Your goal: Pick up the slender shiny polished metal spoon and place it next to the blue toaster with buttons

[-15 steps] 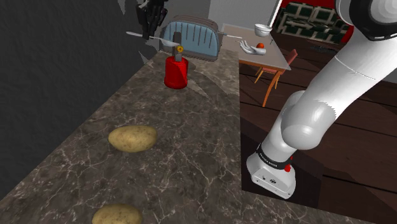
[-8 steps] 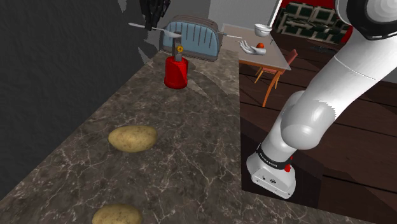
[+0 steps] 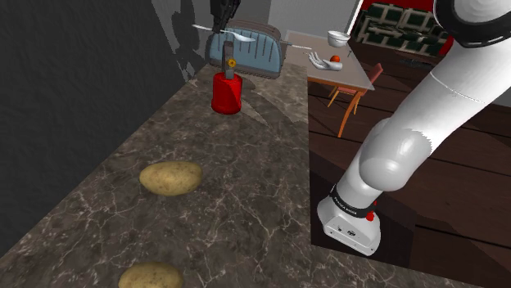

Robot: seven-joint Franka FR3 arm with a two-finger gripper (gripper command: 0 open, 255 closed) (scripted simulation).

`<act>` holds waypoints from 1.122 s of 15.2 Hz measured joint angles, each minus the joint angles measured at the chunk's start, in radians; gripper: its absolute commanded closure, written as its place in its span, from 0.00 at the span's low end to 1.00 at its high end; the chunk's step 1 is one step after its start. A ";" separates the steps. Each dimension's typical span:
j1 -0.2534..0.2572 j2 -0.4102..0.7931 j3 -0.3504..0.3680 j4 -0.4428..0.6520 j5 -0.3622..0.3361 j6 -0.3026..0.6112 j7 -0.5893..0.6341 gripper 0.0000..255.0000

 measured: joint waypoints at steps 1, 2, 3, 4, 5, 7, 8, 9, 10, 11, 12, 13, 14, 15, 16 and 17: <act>-0.010 0.017 -0.014 0.029 0.002 -0.016 -0.022 1.00; -0.019 0.017 -0.027 0.029 0.005 -0.020 -0.045 1.00; -0.030 0.028 -0.043 0.036 0.008 -0.021 -0.072 1.00; -0.042 0.032 -0.058 0.045 0.011 -0.031 -0.097 1.00; -0.053 0.047 -0.074 0.067 0.016 -0.042 -0.124 1.00; -0.075 0.069 -0.102 0.091 0.024 -0.055 -0.172 1.00; -0.087 0.079 -0.116 0.104 0.028 -0.062 -0.198 1.00; -0.098 0.087 -0.129 0.113 0.032 -0.068 -0.222 1.00; -0.108 0.097 -0.141 0.122 0.037 -0.073 -0.244 1.00; -0.119 0.114 -0.154 0.144 0.042 -0.082 -0.266 1.00; -0.130 0.136 -0.166 0.172 0.049 -0.094 -0.288 1.00; -0.142 0.154 -0.178 0.194 0.055 -0.104 -0.310 1.00; -0.155 0.179 -0.191 0.225 0.064 -0.115 -0.334 1.00; -0.169 0.194 -0.202 0.246 0.070 -0.127 -0.357 1.00; -0.184 0.217 -0.215 0.276 0.080 -0.141 -0.382 1.00; -0.201 0.238 -0.228 0.306 0.089 -0.157 -0.407 1.00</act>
